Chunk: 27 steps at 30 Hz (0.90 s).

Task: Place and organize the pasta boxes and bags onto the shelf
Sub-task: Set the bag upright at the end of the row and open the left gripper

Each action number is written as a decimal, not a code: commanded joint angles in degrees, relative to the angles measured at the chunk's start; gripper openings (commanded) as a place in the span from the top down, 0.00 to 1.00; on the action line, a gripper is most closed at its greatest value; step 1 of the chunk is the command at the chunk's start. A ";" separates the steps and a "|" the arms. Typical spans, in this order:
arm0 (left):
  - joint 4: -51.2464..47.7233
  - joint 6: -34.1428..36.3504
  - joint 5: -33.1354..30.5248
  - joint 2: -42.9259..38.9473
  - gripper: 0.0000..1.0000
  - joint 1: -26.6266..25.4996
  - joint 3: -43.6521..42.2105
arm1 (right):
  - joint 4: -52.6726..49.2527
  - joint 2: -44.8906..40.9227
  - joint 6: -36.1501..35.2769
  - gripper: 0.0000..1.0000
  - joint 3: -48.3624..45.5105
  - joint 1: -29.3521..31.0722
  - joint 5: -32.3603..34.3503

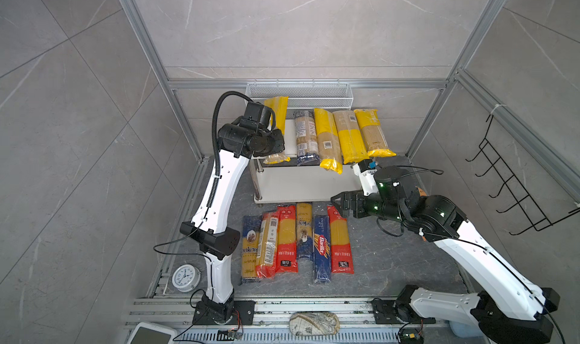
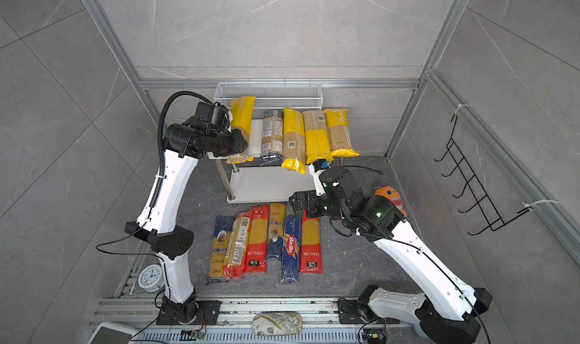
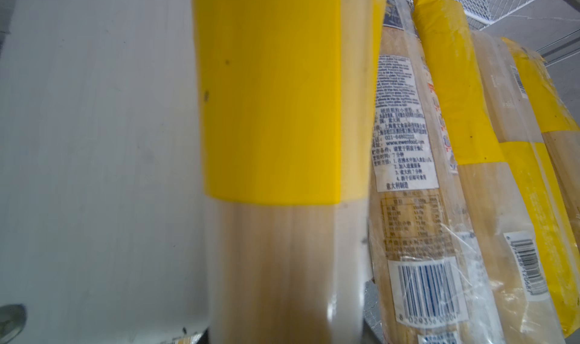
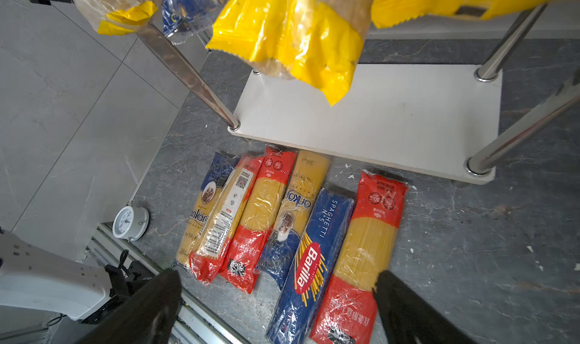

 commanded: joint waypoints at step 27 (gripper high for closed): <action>11.88 -1.97 5.19 -13.56 0.21 0.65 -11.98 | -0.35 3.03 0.86 0.00 4.65 0.06 1.23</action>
